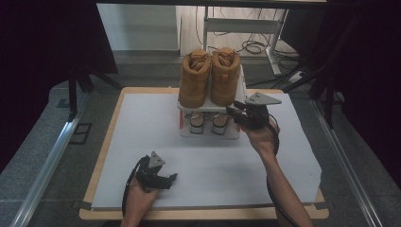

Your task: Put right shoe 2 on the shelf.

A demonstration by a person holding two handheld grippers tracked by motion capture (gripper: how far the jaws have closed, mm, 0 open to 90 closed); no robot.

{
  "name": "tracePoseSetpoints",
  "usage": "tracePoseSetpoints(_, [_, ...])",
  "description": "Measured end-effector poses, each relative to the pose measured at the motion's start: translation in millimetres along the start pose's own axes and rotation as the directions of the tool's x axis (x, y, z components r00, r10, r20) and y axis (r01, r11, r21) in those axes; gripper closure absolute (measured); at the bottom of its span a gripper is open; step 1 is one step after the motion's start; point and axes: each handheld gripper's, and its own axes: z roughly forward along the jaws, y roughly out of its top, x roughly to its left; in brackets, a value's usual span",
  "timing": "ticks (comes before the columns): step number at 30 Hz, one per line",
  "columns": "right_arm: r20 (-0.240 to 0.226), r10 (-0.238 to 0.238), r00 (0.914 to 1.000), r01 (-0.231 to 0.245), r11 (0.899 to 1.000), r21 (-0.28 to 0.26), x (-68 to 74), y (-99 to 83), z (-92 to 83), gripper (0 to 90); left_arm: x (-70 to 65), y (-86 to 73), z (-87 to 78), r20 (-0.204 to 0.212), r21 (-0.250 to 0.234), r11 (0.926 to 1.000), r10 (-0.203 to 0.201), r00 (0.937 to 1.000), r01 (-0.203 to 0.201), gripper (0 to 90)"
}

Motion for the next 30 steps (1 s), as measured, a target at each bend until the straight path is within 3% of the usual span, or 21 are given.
tracePoseSetpoints(10, [-0.002, -0.008, 1.0000, 0.008, 1.000, 0.003, 1.8, -1.3, -8.4, 37.4, 0.0, 0.0, 0.1, 0.000, -0.002, 1.0000, 0.001, 1.0000, -0.001, 13.2])
tracePoseSetpoints(30, [-0.039, 0.013, 0.9992, -0.012, 1.000, 0.028, -0.7, -12.2, -25.3, 20.1, 0.0, 0.0, 0.1, 0.000, -0.002, 1.0000, 0.001, 1.0000, -0.001, 13.2])
